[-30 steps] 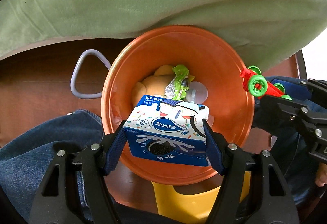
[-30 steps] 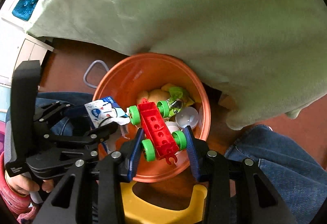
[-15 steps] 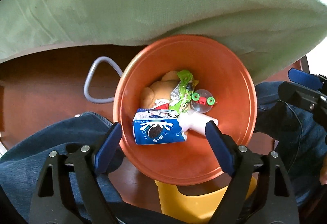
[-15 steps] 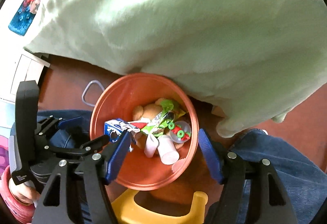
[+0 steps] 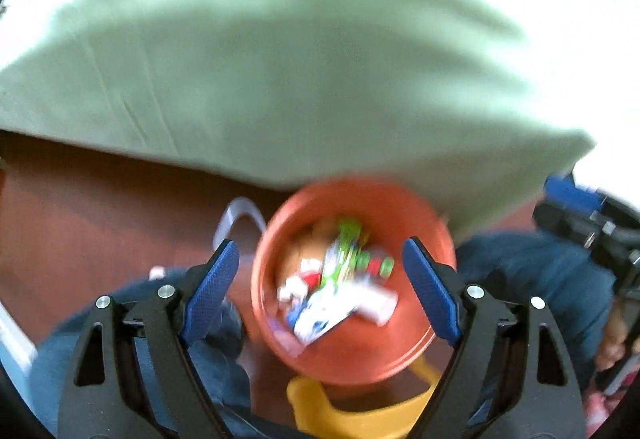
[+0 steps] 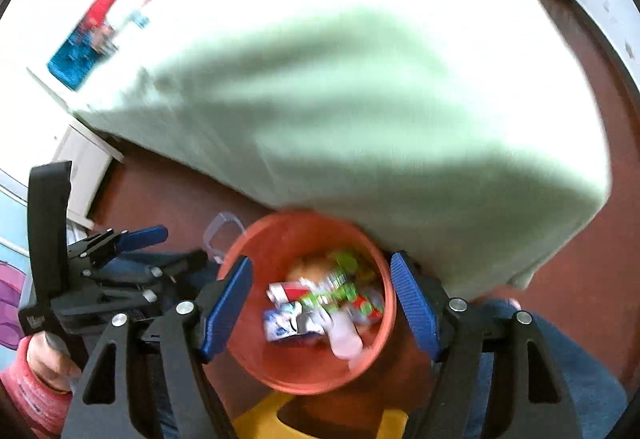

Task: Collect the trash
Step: 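Carry carton and toy car over the orange bucket and open both tools, then grasp the orange dinosaur with the left tool while the right tool grasps the brown plush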

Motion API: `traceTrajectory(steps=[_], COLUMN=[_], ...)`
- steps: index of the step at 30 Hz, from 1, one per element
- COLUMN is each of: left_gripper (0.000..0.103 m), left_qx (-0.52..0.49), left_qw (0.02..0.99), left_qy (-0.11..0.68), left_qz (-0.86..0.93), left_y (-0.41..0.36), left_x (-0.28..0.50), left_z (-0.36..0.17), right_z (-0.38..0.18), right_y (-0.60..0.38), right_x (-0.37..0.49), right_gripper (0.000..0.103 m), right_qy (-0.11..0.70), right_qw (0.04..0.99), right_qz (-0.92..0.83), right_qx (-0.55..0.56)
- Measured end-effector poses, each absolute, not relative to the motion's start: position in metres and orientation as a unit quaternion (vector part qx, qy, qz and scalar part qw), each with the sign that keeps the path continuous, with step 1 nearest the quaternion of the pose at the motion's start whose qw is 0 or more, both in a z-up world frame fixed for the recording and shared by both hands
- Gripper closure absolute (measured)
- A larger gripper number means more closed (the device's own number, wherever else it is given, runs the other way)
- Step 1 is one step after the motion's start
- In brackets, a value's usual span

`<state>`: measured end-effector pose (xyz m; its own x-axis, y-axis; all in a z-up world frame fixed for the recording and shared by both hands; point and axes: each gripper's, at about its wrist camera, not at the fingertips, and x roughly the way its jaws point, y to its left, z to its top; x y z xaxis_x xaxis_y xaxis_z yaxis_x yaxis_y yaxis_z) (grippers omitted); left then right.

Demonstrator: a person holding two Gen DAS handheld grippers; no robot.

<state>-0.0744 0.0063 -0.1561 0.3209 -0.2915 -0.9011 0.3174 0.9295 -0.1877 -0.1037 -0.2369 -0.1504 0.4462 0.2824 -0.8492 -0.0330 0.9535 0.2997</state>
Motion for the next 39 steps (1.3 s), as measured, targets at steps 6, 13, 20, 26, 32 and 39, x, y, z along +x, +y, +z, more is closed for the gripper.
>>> traceTrajectory(steps=[6, 13, 20, 26, 32, 39], left_gripper=[0.021, 0.021, 0.021, 0.021, 0.051, 0.051], left_qx=[-0.038, -0.079, -0.078, -0.072, -0.06, -0.042], left_qw=[0.864, 0.895, 0.897, 0.886, 0.884, 0.9], left_qy=[0.466, 0.411, 0.425, 0.454, 0.459, 0.424], left_qz=[-0.188, -0.151, -0.093, -0.055, -0.07, -0.091], left_y=[0.032, 0.039, 0.024, 0.017, 0.015, 0.032], left_x=[-0.027, 0.075, 0.196, 0.261, 0.27, 0.221], left_z=[-0.074, -0.026, -0.042, -0.064, -0.07, -0.051], right_z=[-0.104, -0.091, -0.089, -0.089, -0.079, -0.046], right_y=[-0.237, -0.226, -0.221, -0.223, -0.226, -0.22], right_x=[-0.105, -0.105, -0.104, -0.097, -0.075, -0.011], right_gripper=[0.026, 0.026, 0.026, 0.026, 0.026, 0.026], right_qy=[0.455, 0.436, 0.434, 0.438, 0.435, 0.396], right_qw=[0.874, 0.884, 0.887, 0.887, 0.885, 0.901], right_qz=[0.115, 0.132, 0.128, 0.12, 0.136, 0.158], right_qx=[0.123, 0.111, 0.093, 0.084, 0.089, 0.082])
